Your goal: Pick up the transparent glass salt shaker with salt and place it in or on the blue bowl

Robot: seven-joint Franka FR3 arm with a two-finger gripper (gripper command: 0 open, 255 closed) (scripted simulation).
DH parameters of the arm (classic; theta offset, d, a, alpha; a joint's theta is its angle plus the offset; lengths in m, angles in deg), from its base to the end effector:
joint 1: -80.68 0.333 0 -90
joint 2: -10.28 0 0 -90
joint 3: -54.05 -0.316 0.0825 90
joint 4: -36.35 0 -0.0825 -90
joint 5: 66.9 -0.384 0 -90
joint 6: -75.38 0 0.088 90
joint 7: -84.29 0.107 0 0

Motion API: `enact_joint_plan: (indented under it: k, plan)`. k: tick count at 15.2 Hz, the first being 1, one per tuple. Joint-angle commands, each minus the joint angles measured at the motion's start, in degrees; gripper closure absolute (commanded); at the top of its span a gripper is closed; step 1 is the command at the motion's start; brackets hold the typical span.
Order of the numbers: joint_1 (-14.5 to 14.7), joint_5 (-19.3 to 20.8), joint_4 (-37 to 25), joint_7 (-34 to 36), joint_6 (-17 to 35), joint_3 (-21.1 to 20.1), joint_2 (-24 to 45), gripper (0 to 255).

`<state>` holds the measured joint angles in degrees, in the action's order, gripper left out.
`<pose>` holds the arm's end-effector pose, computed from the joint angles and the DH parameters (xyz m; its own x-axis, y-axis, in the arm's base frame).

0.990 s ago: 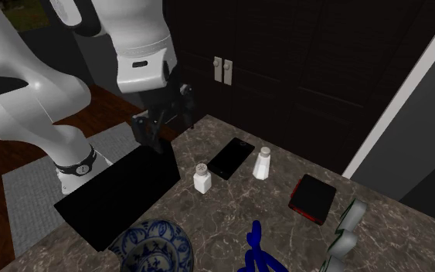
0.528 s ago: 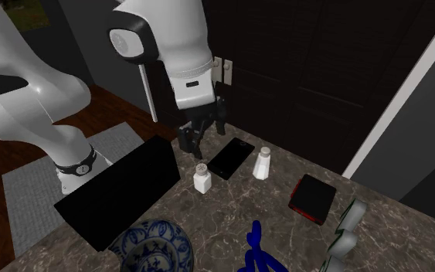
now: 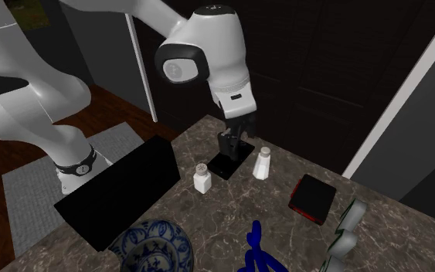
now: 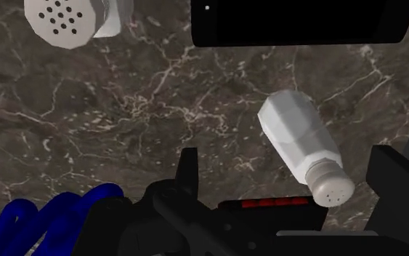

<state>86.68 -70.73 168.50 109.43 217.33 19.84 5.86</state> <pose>0.3995 0.3400 0.3955 0.9573 0.2015 0.2075 0.2270 -0.9680 -0.1073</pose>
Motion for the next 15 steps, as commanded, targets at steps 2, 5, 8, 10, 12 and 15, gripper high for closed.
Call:
enact_joint_plan:
  k: [2,5,8,10,12,15]
  plan:
    - [0.3,7.2,-3.6,6.1,3.5,-1.6,6.7,0]
    - [1.4,11.5,-5.5,9.5,5.1,-1.3,10.5,0]
    - [2.0,14.3,-5.7,11.4,6.8,-0.6,12.9,0]
    - [2.5,16.1,-5.9,12.7,7.8,0.0,14.6,0]
    - [3.0,17.6,-6.1,13.7,8.6,0.5,15.8,0]
    - [3.0,17.6,-6.1,13.7,8.6,0.5,15.8,0]
